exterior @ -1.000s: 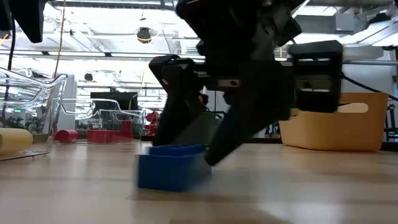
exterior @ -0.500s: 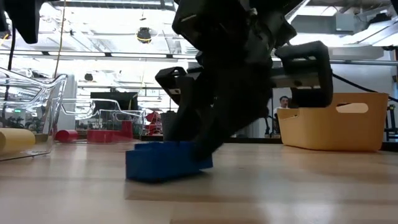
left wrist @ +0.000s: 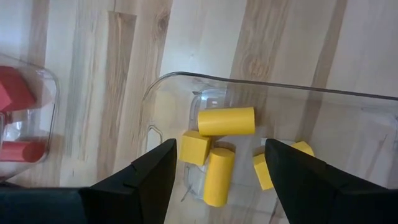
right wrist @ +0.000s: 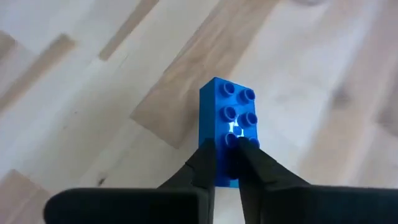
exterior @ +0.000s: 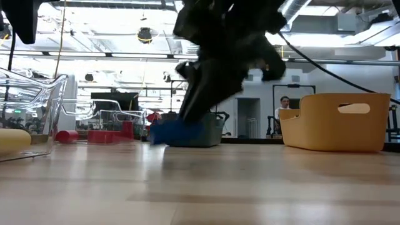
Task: Sort blocks
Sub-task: Put the blue game piece into the blue bin
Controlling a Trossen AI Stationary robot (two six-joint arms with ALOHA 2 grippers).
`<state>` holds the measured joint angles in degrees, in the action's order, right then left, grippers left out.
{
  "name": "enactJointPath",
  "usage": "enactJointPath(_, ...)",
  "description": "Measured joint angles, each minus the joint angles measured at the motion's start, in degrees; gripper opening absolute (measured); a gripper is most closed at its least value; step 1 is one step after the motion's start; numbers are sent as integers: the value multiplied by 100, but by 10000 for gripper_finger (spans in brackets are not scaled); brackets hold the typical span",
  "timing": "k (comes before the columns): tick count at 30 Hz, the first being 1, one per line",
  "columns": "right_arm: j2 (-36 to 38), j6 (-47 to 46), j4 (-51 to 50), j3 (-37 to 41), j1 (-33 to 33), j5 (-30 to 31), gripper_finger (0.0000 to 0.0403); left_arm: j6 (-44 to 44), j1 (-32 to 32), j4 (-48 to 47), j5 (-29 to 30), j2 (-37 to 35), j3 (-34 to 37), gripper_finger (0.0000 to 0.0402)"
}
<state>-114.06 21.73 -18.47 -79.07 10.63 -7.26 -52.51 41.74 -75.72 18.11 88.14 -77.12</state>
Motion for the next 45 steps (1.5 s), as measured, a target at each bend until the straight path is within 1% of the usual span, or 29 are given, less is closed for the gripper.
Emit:
enactJointPath(3, 309, -54, -127, -20, -167, -37, 44, -14, 2, 8, -3, 0, 0, 238)
enactJointPath(7, 517, 15, -374, -5, -223, -74, 23, -22, 0, 4, -28, 0, 0, 238)
enactJointPath(9, 678, 103, -447, 0, -211, 133, 9, -22, 2, 1, -30, 0, 0, 238)
enactJointPath(11, 867, 104, -494, -12, -245, 414, 3, -27, 0, 2, -33, 0, 0, 238)
enactJointPath(14, 1050, -147, -851, -15, -350, 513, 12, -180, 4, 30, -37, 0, 0, 238)
enactJointPath(16, 1102, -394, -1167, 22, -391, 402, 27, -306, 58, 61, -25, 0, 0, 238)
enactJointPath(22, 1145, -1390, -921, 883, -256, 292, 99, -497, 285, 68, 241, 0, 4, 238)
enactJointPath(25, 1143, -2140, -926, 1127, -243, 670, 141, -568, 333, 67, 282, 0, 4, 238)
enactJointPath(30, 1148, -3263, -1102, 1130, -156, 1350, 220, -456, 287, 66, 297, 0, 4, 238)
enactJointPath(33, 1148, -4104, -1423, 1130, -191, 1426, 257, -402, 215, 64, 341, 0, 4, 238)
enactJointPath(36, 1148, -4725, -1526, 1126, -221, 1475, 276, -96, 175, 62, 601, 0, 4, 238)
enactJointPath(40, 1146, -5413, -1519, 1008, -109, 1540, 282, 534, 173, 53, 1186, 0, 4, 238)
enactJointPath(45, 1062, -6292, -1801, 822, 34, 2087, 282, 1078, 171, 50, 1688, 0, 4, 238)
